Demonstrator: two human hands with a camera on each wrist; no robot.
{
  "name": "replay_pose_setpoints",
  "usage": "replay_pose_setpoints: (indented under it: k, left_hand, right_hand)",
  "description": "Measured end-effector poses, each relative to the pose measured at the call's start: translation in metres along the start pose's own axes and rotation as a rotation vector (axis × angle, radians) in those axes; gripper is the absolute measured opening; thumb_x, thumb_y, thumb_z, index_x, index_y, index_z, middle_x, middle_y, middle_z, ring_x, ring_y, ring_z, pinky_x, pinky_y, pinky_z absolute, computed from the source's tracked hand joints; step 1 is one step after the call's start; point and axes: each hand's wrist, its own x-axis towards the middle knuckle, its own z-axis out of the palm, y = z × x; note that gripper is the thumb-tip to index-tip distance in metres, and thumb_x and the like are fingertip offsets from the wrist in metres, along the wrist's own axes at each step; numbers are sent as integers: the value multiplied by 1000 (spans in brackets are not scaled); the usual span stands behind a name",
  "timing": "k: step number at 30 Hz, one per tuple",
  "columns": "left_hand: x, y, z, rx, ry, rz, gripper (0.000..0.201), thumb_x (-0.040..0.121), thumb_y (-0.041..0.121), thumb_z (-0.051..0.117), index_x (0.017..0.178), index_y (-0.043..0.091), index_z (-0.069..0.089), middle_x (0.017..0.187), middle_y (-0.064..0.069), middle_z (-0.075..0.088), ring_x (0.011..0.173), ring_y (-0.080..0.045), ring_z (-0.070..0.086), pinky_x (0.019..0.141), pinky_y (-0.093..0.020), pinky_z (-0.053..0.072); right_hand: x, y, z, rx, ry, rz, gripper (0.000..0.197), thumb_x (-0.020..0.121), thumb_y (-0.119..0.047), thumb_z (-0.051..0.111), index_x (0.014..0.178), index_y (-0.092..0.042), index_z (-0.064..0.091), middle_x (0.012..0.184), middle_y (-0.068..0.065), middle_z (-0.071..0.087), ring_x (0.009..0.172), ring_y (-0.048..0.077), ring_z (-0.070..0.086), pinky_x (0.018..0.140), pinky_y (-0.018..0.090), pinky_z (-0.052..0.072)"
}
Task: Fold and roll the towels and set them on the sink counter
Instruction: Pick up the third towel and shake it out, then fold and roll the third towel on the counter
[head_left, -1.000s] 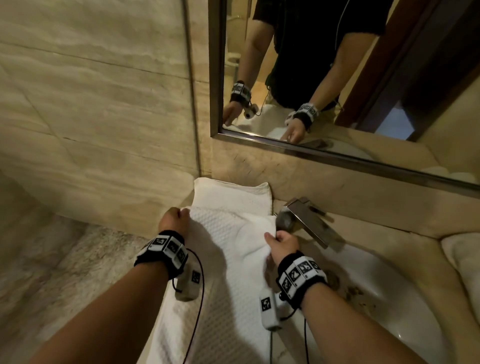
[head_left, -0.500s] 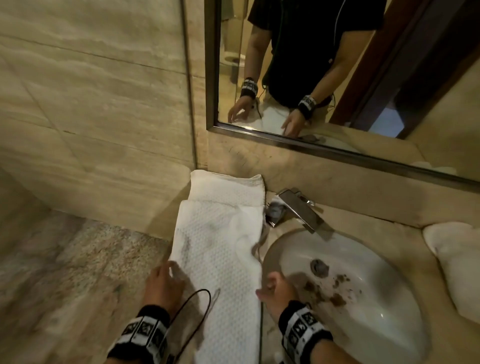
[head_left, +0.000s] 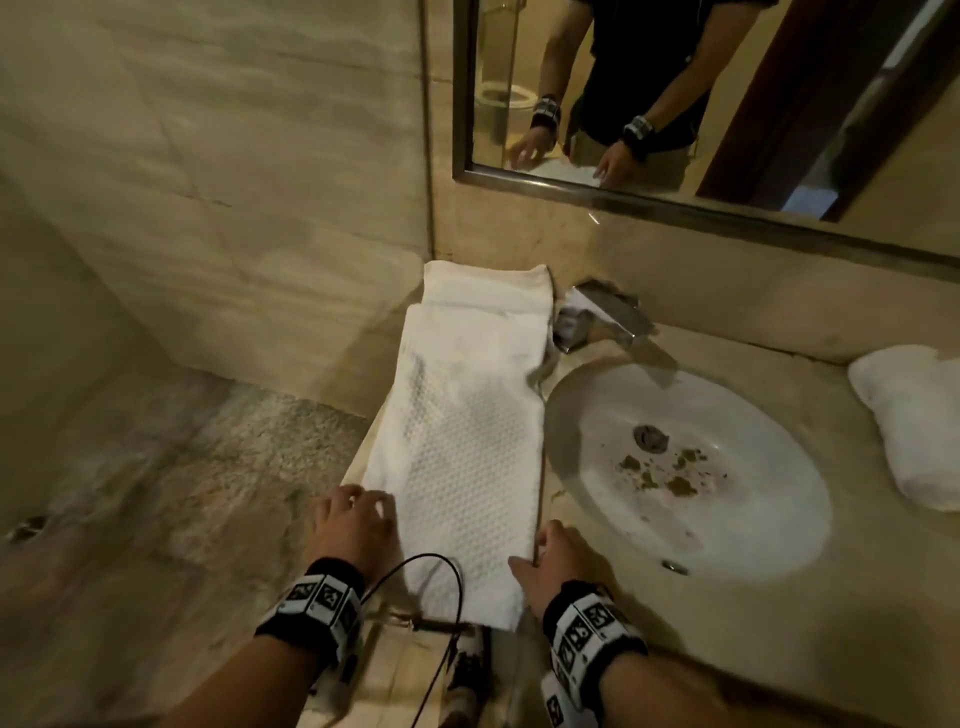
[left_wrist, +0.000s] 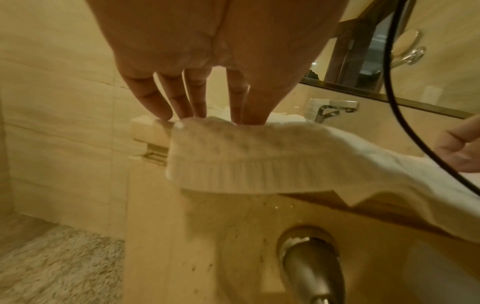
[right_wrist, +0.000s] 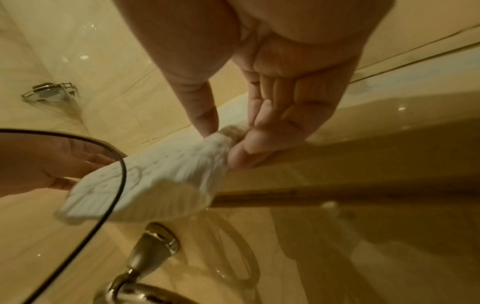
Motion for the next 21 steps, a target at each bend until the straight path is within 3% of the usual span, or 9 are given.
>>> replay_pose_setpoints:
  k: [2, 5, 7, 10, 12, 14, 17, 21]
  left_hand:
    - [-8, -7, 3, 48, 22, 68, 30, 89, 38, 47, 115, 33, 62, 134, -5, 48, 127, -30, 37, 104, -40, 31]
    - [-25, -19, 4, 64, 10, 83, 34, 88, 37, 53, 121, 33, 58, 140, -3, 42, 128, -30, 35, 104, -42, 31]
    - [-36, -26, 6, 91, -7, 130, 40, 88, 34, 55, 128, 32, 52, 144, -3, 37, 131, -30, 32, 105, -42, 32]
    - [-58, -35, 9, 103, -17, 191, 53, 84, 29, 59, 135, 33, 44, 152, -3, 27, 136, -31, 26, 108, -44, 31]
    - [-68, -40, 18, 133, -51, 223, 66, 80, 28, 63, 140, 33, 36, 156, -4, 18, 140, -32, 21, 111, -47, 25]
    - [-76, -45, 28, 185, -57, 260, 79, 77, 34, 69, 144, 34, 28, 158, -7, 14, 142, -34, 18, 112, -48, 23]
    - [-79, -48, 39, 232, -19, 297, 89, 68, 40, 78, 141, 36, 28, 155, -10, 26, 139, -34, 28, 107, -53, 30]
    - [-69, -39, 34, 198, 106, 334, 75, 61, 28, 82, 124, 33, 43, 132, -8, 53, 120, -33, 50, 91, -52, 45]
  right_hand:
    - [-14, -2, 0, -36, 14, 26, 35, 88, -38, 60, 113, -18, 45, 114, 3, 62, 92, 22, 61, 76, 29, 48]
    - [-35, 1, 8, -27, 7, 88, 55, 89, -40, 60, 130, -10, 40, 126, 7, 58, 106, 26, 60, 80, 30, 49]
    - [-43, 6, 18, 87, -2, 131, 52, 86, -38, 64, 125, -11, 42, 117, 6, 61, 91, 23, 65, 74, 27, 53]
    - [-48, 13, 35, 483, 2, 180, 34, 83, -19, 68, 103, -16, 41, 101, 12, 65, 65, 24, 66, 58, 35, 57]
    - [-48, 16, 41, 684, 34, 164, 31, 85, -5, 63, 105, -14, 41, 98, 22, 65, 55, 25, 61, 44, 28, 50]
    - [-54, 12, 40, 823, 76, 112, 35, 86, 2, 59, 110, -18, 43, 83, 22, 64, 48, 22, 54, 39, 24, 44]
    - [-61, 3, 32, 1057, 68, 44, 37, 87, 5, 56, 106, -27, 52, 64, 14, 60, 48, 20, 52, 43, 26, 42]
    - [-63, -6, 23, 1275, -99, 54, 22, 90, 7, 44, 99, -9, 56, 63, 15, 62, 52, 21, 57, 44, 25, 46]
